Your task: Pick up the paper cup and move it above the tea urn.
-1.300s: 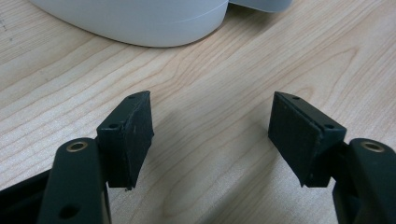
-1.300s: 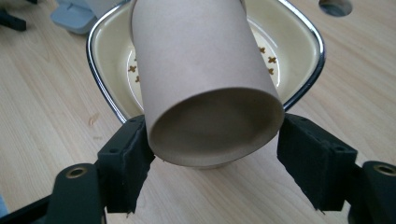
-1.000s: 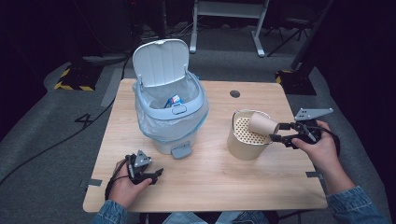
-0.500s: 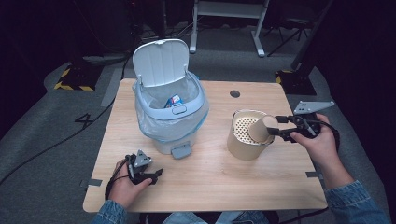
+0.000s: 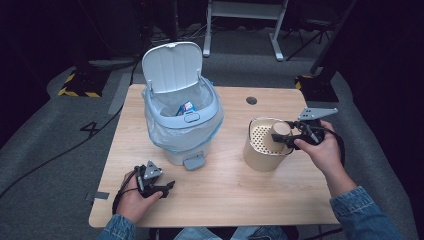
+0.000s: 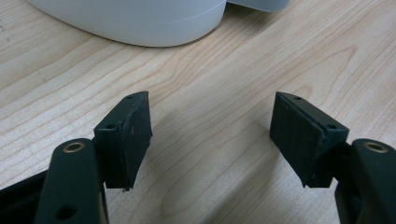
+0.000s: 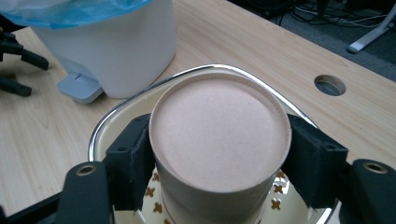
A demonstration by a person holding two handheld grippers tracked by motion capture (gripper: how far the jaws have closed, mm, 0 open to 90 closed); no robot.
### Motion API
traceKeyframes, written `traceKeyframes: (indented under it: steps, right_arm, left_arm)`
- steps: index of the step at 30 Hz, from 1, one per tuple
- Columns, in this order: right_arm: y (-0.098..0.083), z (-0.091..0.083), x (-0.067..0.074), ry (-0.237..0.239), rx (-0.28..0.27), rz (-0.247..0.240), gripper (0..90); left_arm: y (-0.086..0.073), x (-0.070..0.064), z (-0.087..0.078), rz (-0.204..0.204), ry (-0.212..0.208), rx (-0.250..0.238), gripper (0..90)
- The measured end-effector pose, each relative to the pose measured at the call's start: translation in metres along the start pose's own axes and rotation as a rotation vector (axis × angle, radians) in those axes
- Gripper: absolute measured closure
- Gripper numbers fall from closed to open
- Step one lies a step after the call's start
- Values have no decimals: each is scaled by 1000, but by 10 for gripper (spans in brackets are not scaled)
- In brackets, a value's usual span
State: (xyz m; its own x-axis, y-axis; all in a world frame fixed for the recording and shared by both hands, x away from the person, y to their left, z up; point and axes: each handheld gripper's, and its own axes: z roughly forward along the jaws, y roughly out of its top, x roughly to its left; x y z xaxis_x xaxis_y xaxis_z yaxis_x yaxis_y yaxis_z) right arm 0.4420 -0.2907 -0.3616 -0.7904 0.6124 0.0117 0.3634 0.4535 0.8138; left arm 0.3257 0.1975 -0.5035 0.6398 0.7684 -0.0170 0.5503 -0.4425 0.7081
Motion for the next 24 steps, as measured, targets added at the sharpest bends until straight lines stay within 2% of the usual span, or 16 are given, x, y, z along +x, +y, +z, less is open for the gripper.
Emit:
traceKeyframes:
  steps: [2, 8, 9, 12, 14, 16, 18, 19, 20, 24]
  right_arm:
    - [1, 0, 0, -2, -12, -1, 323]
    - [11, -14, 2, -23, -123, -19, 326]
    - [12, -13, 2, -19, -111, -17, 327]
    - [7, 0, 0, -8, 46, -7, 331]
    - [5, 2, 1, -10, 34, -14, 333]
    - [7, -1, 2, -13, -11, -13, 335]
    - [5, 4, 1, -5, 37, -11, 336]
    - [5, 5, 1, -1, 26, -9, 337]
    - [7, 5, 2, -6, 38, -11, 337]
    - [16, -6, 4, -18, -38, -33, 337]
  left_arm:
    - [0, 0, 0, -2, -2, -1, 298]
    - [0, 0, 0, 1, 0, -1, 296]
    - [0, 0, 0, 1, 0, -1, 295]
    - [0, 0, 0, 3, -1, 0, 295]
    - [0, 0, 0, 2, 0, -1, 295]
    - [0, 0, 0, 2, -1, 0, 295]
    - [0, 0, 0, 3, -1, -1, 295]
    - [0, 0, 0, 3, -1, -1, 294]
    - [0, 0, 0, 3, -2, -1, 293]
    - [0, 0, 0, 3, -2, -1, 292]
